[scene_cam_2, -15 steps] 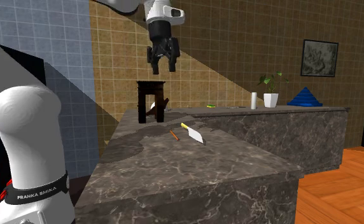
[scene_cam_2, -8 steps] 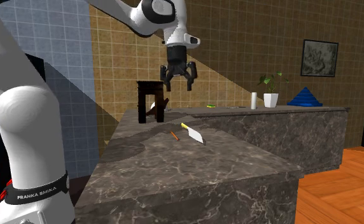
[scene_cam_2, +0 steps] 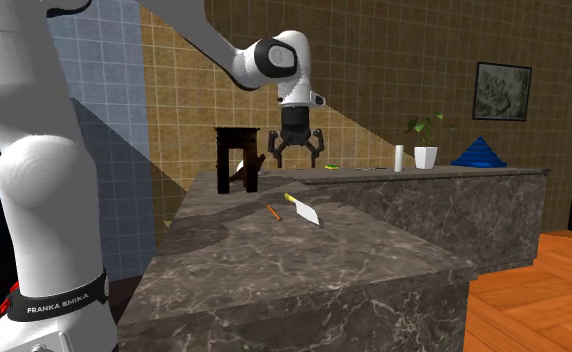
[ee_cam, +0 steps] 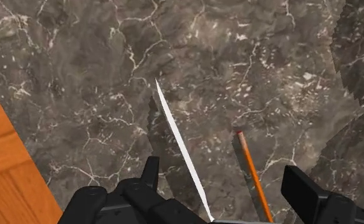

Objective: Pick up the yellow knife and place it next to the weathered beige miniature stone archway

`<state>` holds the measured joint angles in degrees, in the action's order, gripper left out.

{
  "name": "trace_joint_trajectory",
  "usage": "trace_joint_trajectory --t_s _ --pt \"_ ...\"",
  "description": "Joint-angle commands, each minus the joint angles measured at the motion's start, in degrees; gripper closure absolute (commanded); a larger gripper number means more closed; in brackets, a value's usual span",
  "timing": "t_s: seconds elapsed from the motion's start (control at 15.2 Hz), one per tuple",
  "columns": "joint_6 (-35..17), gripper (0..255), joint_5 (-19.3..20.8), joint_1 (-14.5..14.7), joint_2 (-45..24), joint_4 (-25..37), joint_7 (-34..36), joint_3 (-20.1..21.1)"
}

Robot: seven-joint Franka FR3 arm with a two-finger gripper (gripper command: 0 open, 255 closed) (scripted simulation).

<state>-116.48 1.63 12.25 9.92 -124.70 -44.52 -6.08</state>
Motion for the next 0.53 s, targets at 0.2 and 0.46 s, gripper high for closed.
trace_joint_trajectory --t_s 0.2,0.46 --pt "-4.34 0 -0.74 2.22 -9.36 3.99 -8.95 1.18" --pt "-7.17 0 -0.84 3.55 -16.33 7.31 -15.49 2.71"
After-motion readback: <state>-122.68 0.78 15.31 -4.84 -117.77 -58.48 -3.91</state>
